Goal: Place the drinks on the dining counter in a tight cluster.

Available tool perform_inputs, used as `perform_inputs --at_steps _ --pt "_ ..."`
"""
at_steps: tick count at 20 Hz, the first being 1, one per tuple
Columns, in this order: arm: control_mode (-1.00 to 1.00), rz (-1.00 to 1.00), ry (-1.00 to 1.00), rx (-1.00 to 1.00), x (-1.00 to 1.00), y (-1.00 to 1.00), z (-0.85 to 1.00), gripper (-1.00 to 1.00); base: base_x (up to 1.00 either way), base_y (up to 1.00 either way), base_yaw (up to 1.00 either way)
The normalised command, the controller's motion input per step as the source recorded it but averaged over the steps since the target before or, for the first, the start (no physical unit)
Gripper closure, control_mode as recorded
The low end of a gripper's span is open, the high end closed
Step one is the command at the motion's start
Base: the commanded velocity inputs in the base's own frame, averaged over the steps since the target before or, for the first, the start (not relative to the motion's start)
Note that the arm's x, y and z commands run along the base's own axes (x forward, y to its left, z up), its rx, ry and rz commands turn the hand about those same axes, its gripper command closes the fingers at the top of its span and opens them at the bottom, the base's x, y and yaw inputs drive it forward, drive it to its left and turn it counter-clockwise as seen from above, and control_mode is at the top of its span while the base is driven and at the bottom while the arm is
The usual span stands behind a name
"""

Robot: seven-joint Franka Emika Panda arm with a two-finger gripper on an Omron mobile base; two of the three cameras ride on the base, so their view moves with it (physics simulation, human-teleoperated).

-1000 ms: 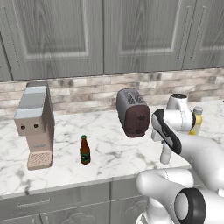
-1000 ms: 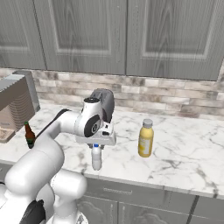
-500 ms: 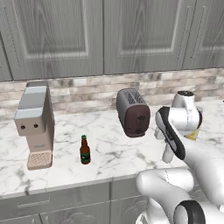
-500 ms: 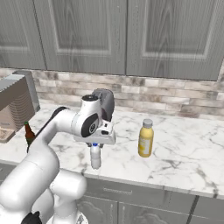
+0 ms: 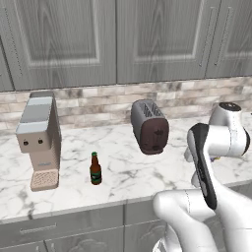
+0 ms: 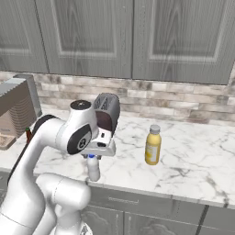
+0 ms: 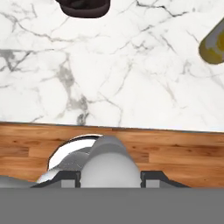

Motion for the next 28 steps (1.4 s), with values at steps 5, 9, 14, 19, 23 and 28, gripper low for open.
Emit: perform_inputs --at_steps 5,9,14,19,23,28 --pt "-1.0 0.0 0.0 0.0 -0.36 0.15 0.81 1.0 0.0 0.0 0.0" --pt "-1.0 0.0 0.0 0.0 -0.3 0.28 0.84 1.0 0.0 0.0 0.0" --pt "-1.0 0.0 -0.03 0.0 -0.11 0.47 0.66 1.0 0.0 0.0 0.0" --pt "-1.0 0.0 -0.13 0.0 -0.03 0.44 0.13 1.0 0.0 0.0 0.0" --pt "-1.0 0.0 -0.25 0.0 0.0 0.08 -0.03 1.0 0.0 0.0 0.0" --pt "-1.0 0.0 -0.06 0.0 0.0 0.02 0.0 1.0 0.0 0.0 0.0"
